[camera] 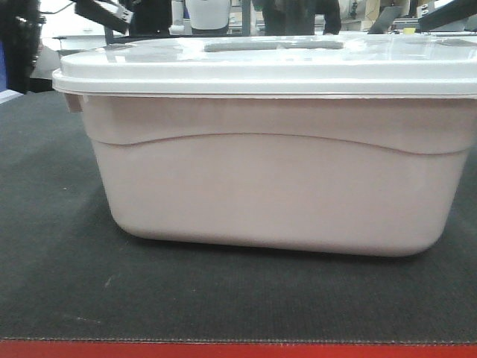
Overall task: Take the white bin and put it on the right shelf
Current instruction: 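Grasp the grey end handles of the pink bin with both grippers, then lift the pink bin with both grippers up off the table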
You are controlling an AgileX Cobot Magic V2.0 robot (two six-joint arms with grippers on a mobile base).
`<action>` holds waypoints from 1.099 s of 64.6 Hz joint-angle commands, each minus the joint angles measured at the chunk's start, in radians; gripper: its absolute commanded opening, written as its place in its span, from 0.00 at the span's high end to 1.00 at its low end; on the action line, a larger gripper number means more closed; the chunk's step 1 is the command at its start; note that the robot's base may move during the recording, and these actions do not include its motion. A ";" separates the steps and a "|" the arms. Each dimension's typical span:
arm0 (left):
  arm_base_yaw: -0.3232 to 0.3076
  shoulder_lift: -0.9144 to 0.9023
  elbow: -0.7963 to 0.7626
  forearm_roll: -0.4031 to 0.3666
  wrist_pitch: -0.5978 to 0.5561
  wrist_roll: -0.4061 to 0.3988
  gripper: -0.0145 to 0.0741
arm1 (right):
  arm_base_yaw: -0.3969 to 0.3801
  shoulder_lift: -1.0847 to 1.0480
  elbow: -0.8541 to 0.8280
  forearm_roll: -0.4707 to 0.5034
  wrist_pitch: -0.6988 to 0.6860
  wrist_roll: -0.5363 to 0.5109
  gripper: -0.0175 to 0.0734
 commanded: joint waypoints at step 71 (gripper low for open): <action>-0.029 -0.210 -0.241 -0.239 0.126 -0.092 0.97 | 0.012 -0.191 -0.022 0.452 0.168 -0.073 0.75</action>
